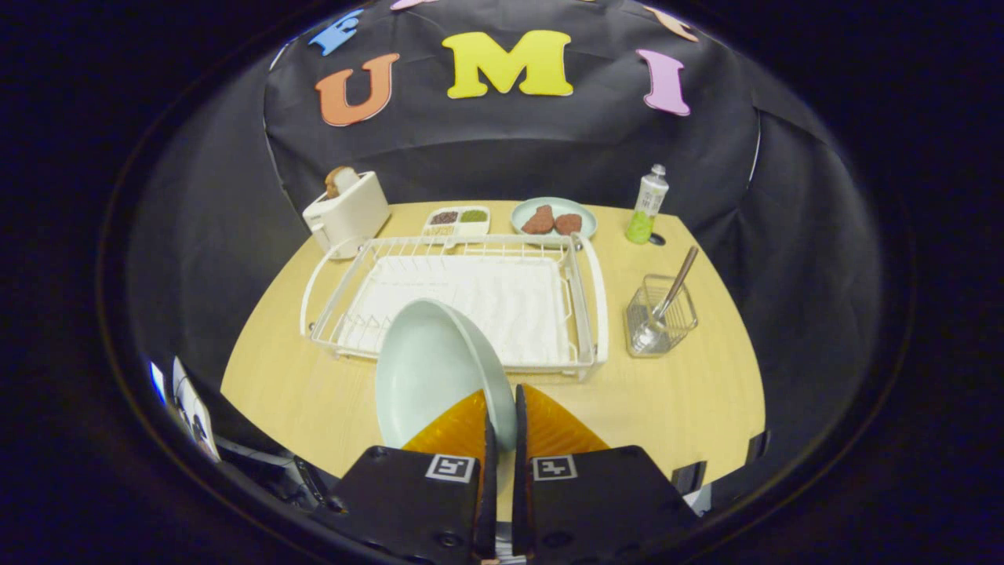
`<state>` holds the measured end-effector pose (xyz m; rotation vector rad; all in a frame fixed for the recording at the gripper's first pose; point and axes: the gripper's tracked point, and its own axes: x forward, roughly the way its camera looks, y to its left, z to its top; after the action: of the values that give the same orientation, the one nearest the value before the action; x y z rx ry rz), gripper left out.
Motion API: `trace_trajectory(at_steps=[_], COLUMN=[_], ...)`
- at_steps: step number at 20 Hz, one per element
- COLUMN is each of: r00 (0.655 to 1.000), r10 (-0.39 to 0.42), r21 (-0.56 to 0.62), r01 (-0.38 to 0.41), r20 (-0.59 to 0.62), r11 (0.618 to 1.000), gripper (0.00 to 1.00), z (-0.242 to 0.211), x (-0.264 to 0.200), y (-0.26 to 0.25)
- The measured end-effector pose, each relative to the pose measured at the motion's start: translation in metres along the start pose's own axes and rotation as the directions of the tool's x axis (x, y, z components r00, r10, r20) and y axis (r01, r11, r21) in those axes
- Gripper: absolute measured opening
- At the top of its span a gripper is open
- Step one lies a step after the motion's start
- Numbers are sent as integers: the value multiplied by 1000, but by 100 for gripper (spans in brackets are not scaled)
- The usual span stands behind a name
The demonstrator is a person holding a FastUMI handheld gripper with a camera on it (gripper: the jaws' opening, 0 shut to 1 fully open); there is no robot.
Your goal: Take the plate from the dish rack, then take the spoon from the basket and place it into the plate.
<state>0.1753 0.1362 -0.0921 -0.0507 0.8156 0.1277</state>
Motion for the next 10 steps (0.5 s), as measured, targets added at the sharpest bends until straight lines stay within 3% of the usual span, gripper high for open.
trace_trajectory(at_steps=[5, 10], r00=[998, 989], r10=[28, 112], r21=[114, 231], r01=[-21, -87], r20=[-64, -94], r11=[993, 969], gripper=[14, 15], z=[-65, -84], x=[34, 52], y=[-30, -49])
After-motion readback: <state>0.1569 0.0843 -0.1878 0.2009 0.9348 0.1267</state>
